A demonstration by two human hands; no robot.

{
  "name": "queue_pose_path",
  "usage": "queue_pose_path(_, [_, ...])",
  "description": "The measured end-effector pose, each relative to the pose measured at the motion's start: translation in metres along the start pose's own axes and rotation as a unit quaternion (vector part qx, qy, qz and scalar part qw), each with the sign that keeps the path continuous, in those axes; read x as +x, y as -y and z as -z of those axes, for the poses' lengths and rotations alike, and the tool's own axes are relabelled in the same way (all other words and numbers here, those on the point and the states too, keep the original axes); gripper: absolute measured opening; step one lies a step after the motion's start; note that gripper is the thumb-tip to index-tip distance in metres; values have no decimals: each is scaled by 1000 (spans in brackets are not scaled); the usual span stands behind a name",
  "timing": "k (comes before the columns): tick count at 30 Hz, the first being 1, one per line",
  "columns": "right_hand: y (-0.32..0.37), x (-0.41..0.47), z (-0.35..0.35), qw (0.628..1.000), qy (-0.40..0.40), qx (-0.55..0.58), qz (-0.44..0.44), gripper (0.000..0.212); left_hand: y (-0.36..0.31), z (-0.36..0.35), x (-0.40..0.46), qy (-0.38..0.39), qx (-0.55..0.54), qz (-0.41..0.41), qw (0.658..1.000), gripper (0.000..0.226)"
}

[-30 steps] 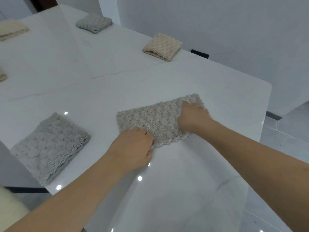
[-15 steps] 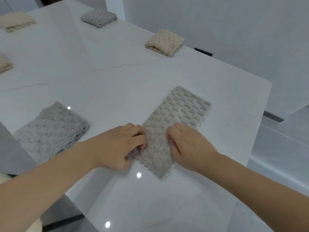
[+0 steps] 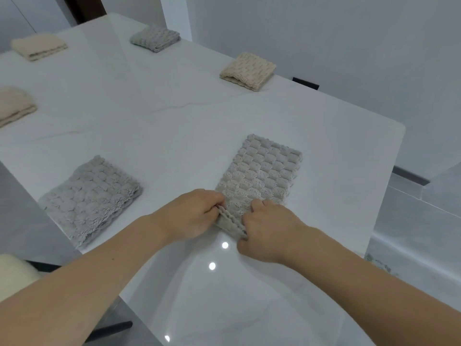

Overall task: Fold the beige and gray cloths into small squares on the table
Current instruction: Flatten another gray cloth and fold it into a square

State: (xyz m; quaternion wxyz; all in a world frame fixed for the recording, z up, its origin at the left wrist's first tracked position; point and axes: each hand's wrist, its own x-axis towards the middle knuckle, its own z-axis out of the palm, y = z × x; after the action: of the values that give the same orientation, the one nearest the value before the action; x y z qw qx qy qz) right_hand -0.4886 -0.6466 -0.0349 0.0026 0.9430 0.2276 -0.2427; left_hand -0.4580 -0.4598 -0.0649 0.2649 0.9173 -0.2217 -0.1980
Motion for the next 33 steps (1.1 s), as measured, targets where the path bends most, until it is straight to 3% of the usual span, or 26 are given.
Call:
queue_pose_path(3, [-15, 8, 16, 997, 50, 48, 22, 18, -2, 6, 0, -11, -93, 65, 993, 20])
queue_pose_path(6, [-39, 14, 29, 984, 89, 152, 1, 12, -3, 14, 4, -46, -147, 93, 984, 17])
queue_pose_path(11, [-74, 21, 41, 957, -6, 289, -39, 26, -8, 26, 28, -137, -189, 79, 969, 26])
queue_pose_path(15, [-97, 34, 46, 940, -78, 329, -53, 17, -13, 32, 62, -190, -206, 76, 957, 25])
queue_pose_path(21, [-128, 65, 43, 934, -201, 282, -85, 29, -21, 35, 123, -250, -127, 80, 956, 22])
queue_pose_path(26, [-155, 90, 10, 941, -244, 199, -126, 21, -16, 17, 161, -219, 9, 92, 971, 24])
queue_pose_path(29, [-153, 92, -13, 925, -303, 192, -123, 26, -12, 0, 169, -265, 102, 121, 951, 29])
queue_pose_path(33, [-154, 94, -16, 911, -332, 213, -121, 30, -12, 1, 177, -274, 120, 135, 944, 32])
